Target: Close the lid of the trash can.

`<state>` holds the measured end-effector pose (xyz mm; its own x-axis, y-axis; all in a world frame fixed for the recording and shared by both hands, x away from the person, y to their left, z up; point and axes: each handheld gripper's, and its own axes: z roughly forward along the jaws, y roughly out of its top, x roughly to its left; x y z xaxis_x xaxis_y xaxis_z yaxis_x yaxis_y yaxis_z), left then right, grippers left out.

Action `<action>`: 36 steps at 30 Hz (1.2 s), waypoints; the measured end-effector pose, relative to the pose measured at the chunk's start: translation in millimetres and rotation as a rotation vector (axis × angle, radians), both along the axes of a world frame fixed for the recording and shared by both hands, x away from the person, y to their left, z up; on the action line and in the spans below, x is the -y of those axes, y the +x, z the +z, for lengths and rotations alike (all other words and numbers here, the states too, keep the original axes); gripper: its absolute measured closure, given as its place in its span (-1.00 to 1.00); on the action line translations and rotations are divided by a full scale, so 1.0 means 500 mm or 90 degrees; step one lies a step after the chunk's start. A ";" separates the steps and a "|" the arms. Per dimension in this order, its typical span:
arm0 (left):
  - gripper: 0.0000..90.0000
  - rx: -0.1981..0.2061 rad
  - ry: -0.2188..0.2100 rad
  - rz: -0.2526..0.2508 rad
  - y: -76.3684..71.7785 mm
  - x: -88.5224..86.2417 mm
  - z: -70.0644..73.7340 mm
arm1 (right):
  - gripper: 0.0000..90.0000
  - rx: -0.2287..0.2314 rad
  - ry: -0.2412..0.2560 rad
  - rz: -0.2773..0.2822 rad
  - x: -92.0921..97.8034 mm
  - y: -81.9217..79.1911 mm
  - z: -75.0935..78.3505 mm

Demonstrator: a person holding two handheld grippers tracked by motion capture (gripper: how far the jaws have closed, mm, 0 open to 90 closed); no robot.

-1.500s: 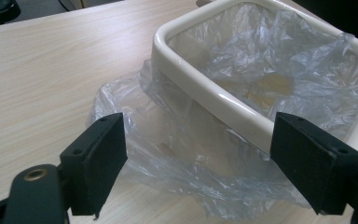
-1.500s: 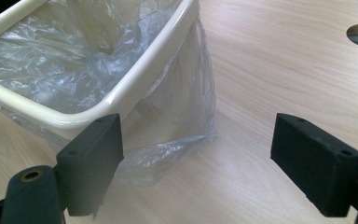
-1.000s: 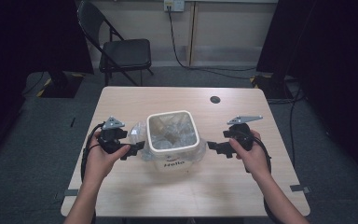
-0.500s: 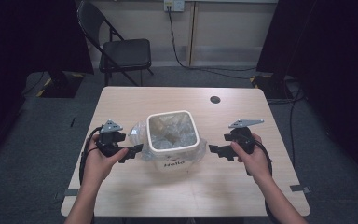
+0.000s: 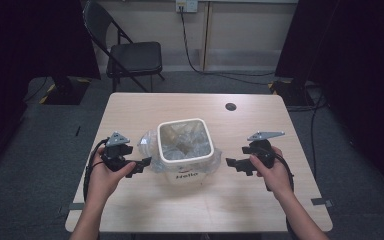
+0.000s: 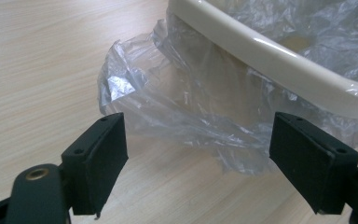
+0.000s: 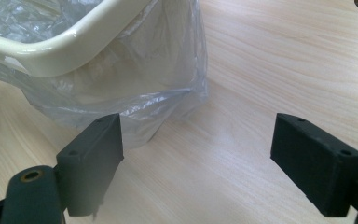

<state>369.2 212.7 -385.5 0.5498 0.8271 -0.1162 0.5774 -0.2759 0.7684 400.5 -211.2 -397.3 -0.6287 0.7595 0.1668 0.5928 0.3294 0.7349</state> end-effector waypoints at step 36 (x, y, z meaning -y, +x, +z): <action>-0.59 -0.020 -0.003 0.010 -0.018 -0.014 -0.049 | -0.64 -0.007 0.005 0.005 0.045 -0.022 -0.038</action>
